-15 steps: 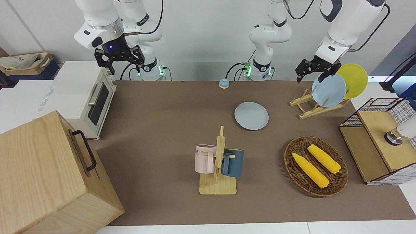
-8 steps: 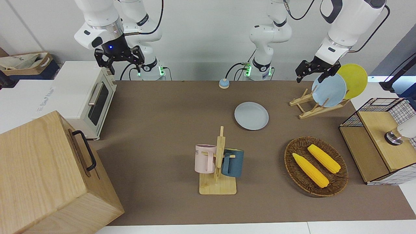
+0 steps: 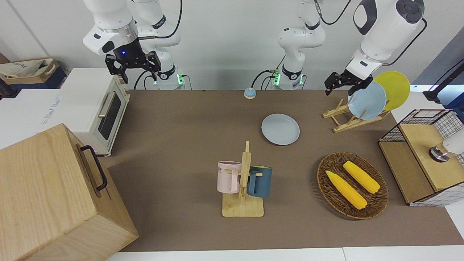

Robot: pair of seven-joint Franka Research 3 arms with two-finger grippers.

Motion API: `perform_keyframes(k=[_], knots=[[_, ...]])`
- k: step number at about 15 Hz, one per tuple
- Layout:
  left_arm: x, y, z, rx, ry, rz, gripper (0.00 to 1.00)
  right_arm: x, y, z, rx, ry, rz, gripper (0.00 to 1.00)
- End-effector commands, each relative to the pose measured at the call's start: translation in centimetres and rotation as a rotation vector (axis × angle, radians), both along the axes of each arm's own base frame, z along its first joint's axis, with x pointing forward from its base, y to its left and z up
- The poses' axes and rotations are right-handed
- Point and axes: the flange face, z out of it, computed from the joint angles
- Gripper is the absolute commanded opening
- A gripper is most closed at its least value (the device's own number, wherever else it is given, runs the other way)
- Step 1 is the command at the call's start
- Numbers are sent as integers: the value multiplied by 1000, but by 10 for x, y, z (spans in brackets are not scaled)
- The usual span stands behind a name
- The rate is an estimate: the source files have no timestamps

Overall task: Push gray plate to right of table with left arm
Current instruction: 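Move the left gripper toward the gray plate's edge nearest it, then lower the left gripper against the gray plate's near edge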

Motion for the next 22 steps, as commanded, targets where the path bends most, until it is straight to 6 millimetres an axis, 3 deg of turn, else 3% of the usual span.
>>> perform_keyframes(k=[1,11,13,19,22], knots=[[-32,-4,-29,-14,-50,12,991,-4,-2,3,7,6,-2,983],[-54,-35,-104,-13,-86,8,991,-4,-2,3,7,4,-2,983],[-61,-45,-131,-4,-103,-5,991,-4,-2,3,7,4,-2,983],[-70,-49,-197,6,-178,46,991,-4,-2,3,7,6,-2,983],[-72,-56,-223,9,-195,64,991,-4,-2,3,7,6,-2,983]])
